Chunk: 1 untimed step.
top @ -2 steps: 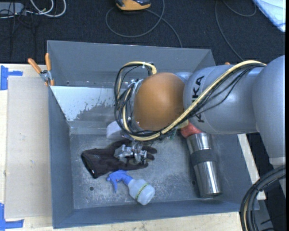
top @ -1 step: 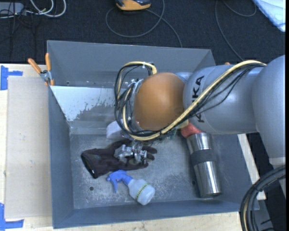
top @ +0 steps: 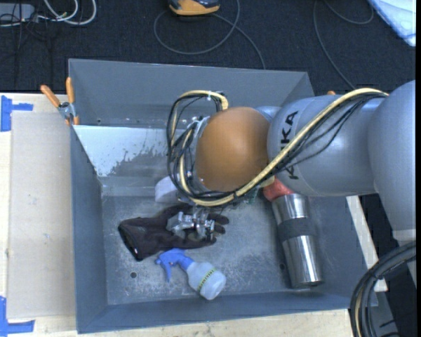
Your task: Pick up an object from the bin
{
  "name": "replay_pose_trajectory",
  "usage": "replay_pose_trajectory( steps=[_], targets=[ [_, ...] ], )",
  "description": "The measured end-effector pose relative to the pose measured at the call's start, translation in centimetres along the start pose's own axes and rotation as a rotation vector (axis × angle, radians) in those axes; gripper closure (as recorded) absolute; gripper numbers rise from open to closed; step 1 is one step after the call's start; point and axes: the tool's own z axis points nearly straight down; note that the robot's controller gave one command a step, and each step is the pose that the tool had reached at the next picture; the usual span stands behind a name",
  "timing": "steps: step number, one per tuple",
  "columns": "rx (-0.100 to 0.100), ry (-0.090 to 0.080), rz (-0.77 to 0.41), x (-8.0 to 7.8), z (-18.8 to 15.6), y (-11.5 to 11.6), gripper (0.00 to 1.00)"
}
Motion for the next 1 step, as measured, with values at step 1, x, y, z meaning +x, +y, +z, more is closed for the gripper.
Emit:
replay_pose_trajectory(
  steps=[1],
  targets=[
    [0.001, -0.003, 0.049, 0.61, -0.02, 0.45, 1.0]
  ],
)
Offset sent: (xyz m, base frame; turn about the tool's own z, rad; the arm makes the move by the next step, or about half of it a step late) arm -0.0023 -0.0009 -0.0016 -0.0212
